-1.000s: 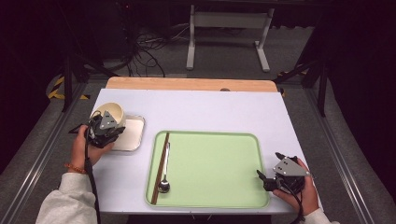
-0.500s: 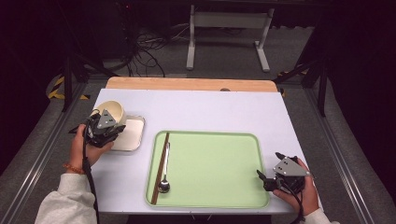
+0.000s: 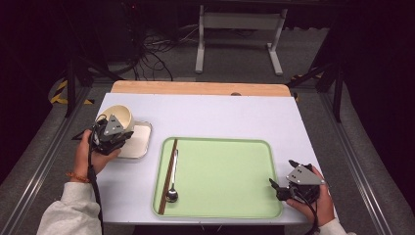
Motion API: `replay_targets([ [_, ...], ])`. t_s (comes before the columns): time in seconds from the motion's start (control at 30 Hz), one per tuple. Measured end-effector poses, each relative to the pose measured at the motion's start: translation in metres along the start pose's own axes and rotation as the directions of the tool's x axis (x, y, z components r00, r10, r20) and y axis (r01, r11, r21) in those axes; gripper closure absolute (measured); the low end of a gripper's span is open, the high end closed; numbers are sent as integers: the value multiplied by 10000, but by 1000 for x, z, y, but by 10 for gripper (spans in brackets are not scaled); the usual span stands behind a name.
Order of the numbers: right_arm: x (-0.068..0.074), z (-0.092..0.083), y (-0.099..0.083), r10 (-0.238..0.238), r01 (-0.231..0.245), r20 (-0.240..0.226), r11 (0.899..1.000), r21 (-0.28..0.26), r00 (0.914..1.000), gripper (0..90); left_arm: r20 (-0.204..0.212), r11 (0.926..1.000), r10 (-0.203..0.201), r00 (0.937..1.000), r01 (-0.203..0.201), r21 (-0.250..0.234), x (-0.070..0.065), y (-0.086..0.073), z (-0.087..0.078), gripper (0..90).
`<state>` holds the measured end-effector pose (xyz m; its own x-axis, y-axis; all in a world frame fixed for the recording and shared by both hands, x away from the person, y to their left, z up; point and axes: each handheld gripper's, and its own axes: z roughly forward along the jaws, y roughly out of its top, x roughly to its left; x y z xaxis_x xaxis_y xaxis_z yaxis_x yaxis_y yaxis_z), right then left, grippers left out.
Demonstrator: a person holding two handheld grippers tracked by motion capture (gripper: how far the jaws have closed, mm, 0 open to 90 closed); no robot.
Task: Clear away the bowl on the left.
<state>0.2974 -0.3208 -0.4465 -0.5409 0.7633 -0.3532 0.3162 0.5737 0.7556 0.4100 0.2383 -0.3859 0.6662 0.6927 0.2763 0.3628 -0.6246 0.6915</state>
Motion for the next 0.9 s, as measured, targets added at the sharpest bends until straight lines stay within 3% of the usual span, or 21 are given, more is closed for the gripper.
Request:
replay_targets([
  [0.27, 0, 0, 1, -13, 13, -24, 10000, 8, 10000, 112, 95, 9993, 278, 9996, -276, -237, -6, 7, -6, 825],
  [0.37, 1, 0, 0, -31, 31, -46, 10000, 11, 10000, 112, 408, 9984, 197, 9990, -175, -536, -8, 9, -9, 824],
  [0.5, 1, 1, 0, -20, 20, -51, 10000, 24, 10000, 112, 398, 9975, 473, 9981, -451, -552, -12, 14, -10, 824],
  [0.63, 1, 1, 0, -26, 26, -55, 10000, 40, 10000, 112, 547, 9972, 303, 9980, -264, -696, -12, 15, -11, 822],
  [0.9, 1, 1, 0, -48, 48, -34, 10000, 36, 10000, 112, 518, 9960, 467, 9976, -426, -790, -16, 19, -13, 819],
])
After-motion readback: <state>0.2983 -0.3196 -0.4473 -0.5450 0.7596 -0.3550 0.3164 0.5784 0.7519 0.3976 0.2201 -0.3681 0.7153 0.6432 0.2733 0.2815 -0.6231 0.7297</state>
